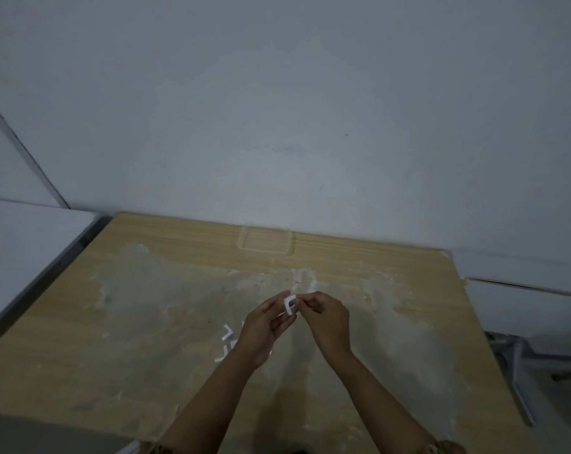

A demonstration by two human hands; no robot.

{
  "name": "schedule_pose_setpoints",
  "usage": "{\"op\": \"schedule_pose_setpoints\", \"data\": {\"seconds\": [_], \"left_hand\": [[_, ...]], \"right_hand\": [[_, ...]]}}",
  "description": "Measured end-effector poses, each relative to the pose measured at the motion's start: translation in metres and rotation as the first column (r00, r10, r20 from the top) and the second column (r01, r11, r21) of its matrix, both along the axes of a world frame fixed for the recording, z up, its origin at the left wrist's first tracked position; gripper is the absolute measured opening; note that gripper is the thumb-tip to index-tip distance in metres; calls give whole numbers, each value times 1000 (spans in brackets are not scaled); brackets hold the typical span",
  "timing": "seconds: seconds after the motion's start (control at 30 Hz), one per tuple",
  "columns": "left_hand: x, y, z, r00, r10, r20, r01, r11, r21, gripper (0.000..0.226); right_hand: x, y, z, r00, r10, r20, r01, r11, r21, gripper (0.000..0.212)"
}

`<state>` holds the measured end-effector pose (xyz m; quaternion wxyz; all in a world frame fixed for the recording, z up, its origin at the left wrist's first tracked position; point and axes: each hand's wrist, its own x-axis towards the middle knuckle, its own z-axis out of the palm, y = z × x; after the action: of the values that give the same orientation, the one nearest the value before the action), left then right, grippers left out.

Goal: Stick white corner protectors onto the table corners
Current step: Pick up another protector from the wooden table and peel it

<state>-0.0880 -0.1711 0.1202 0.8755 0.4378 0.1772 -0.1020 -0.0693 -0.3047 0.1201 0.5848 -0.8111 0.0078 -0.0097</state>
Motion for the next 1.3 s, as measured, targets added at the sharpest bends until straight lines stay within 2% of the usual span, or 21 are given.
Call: {"op": "schedule_pose_setpoints", "data": {"seconds": [0.23, 0.37, 0.53, 0.6, 0.7, 0.83, 1.17, 1.3], "left_hand": [[-11, 6, -2, 999, -11, 31, 10, 1000, 19, 28], [-12, 12, -2, 999, -5, 51, 3, 999, 40, 28], [-13, 15, -4, 996, 7, 92, -16, 996, 92, 29], [-13, 18, -3, 996, 5, 91, -13, 995, 96, 29], [-12, 22, -1, 995, -2, 95, -10, 993, 118, 27], [-11, 22, 0, 991, -36, 127, 16, 988, 153, 22], [-11, 28, 1, 981, -107, 164, 43, 934, 354, 26], [-13, 32, 1, 974, -140, 176, 58, 913, 403, 28]], "right_hand": [[-9, 8, 9, 1000, -5, 31, 6, 999, -53, 3], [-11, 14, 13, 998, -51, -39, 52, 997, 49, 11], [-10, 22, 12, 999, -32, -10, 32, 999, 4, 6], [-10, 24, 13, 998, -43, -54, 45, 998, 43, 5], [-9, 25, 19, 982, -64, -179, 99, 976, 196, 6], [-6, 22, 24, 952, -50, -302, 137, 951, 275, 13], [-6, 22, 17, 928, -67, -366, 177, 945, 277, 19], [-10, 20, 19, 912, 13, -410, 131, 938, 321, 20]]}}
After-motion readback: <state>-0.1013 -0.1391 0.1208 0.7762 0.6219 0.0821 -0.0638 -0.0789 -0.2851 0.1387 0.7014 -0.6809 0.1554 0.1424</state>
